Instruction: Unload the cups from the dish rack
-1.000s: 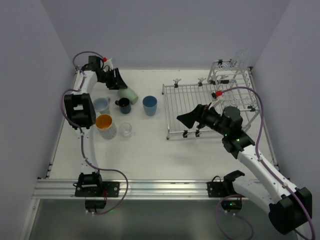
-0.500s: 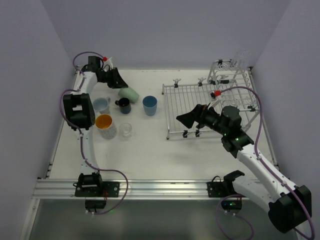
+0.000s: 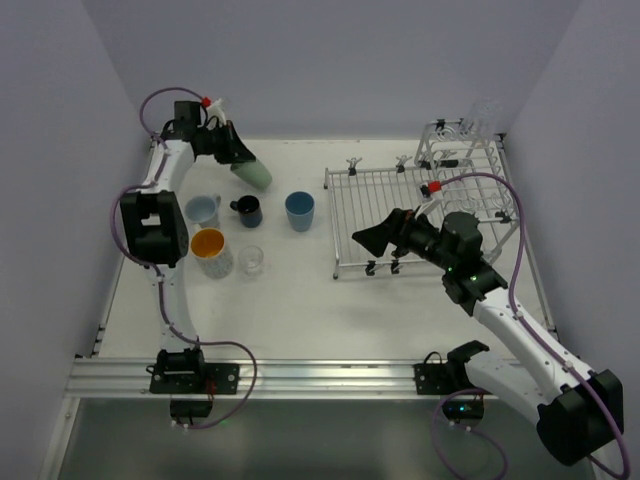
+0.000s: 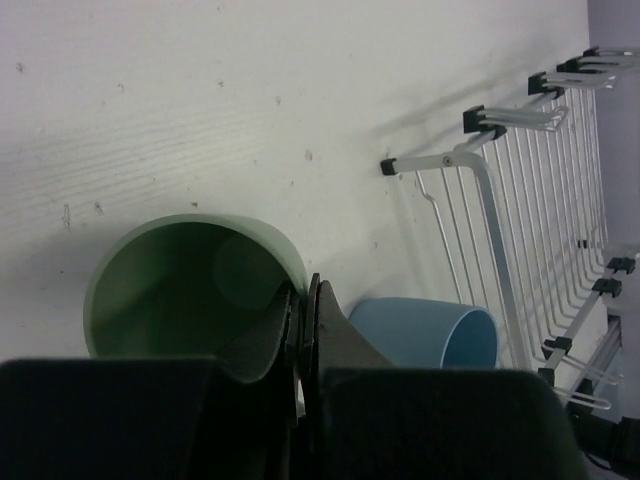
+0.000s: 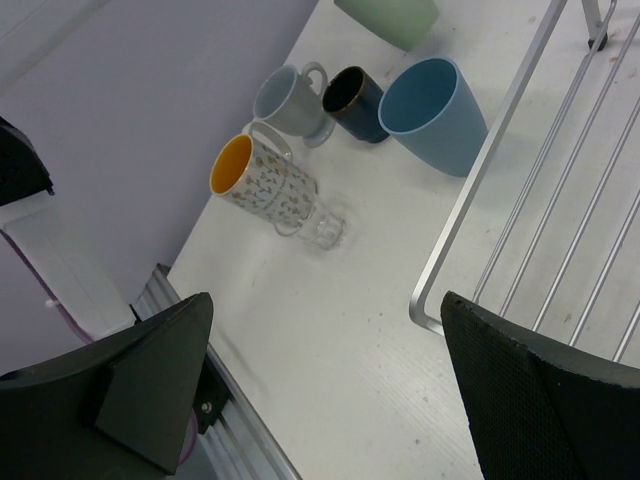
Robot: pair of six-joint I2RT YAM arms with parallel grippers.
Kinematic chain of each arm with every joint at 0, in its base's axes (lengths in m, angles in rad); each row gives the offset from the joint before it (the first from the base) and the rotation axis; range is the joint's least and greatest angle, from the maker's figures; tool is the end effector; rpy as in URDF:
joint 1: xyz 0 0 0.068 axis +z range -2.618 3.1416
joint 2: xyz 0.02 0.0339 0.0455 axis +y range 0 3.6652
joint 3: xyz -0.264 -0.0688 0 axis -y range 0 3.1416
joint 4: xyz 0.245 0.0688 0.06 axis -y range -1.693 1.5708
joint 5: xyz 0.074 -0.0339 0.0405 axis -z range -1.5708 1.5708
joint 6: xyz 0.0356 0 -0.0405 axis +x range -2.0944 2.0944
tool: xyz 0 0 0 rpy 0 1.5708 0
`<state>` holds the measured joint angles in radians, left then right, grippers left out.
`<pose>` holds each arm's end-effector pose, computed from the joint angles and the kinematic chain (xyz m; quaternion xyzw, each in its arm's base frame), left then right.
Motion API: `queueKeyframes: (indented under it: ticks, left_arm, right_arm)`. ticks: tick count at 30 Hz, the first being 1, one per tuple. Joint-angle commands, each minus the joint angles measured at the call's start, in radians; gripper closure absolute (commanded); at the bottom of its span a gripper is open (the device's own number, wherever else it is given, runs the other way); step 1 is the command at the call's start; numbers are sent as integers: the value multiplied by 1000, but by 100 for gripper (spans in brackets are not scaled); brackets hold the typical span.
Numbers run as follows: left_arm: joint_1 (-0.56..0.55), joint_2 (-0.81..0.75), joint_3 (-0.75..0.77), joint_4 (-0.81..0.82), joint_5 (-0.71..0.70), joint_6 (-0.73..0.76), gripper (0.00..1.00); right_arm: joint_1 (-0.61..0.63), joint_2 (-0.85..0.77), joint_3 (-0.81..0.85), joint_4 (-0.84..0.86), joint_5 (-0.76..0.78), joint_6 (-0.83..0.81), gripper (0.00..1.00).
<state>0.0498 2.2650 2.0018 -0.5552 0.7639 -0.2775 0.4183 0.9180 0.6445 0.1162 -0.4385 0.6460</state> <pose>0.5098 0.0008 0.2378 -0.0055 0.8738 -0.3831 0.2993 0.1918 0.1018 0.2982 -0.0560 0.7535 0.4641 0.4622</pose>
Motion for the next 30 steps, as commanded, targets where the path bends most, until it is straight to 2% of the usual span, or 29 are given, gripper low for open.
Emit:
queueKeyframes:
  ticks: [1, 7, 8, 12, 21, 25, 30]
  left_arm:
    - [-68, -168, -9, 80, -80, 7, 100]
    - [-162, -211, 28, 29, -265, 73, 100]
    - [-177, -213, 41, 2, -335, 84, 100]
    - [-295, -223, 49, -51, -497, 153, 100]
    - [-510, -387, 45, -46, -874, 225, 100]
    - [-577, -490, -44, -31, -951, 233, 100]
    - [-642, -547, -147, -57, -957, 209, 100]
  right_arm:
    - [4, 5, 7, 20, 3, -19, 1]
    - [5, 4, 7, 23, 1, -17, 1]
    - [4, 2, 6, 23, 1, -19, 1]
    - [5, 1, 4, 22, 7, -22, 1]
    - [5, 13, 9, 23, 12, -23, 1]
    - [4, 10, 7, 22, 18, -25, 1]
    - [4, 1, 9, 14, 23, -28, 1]
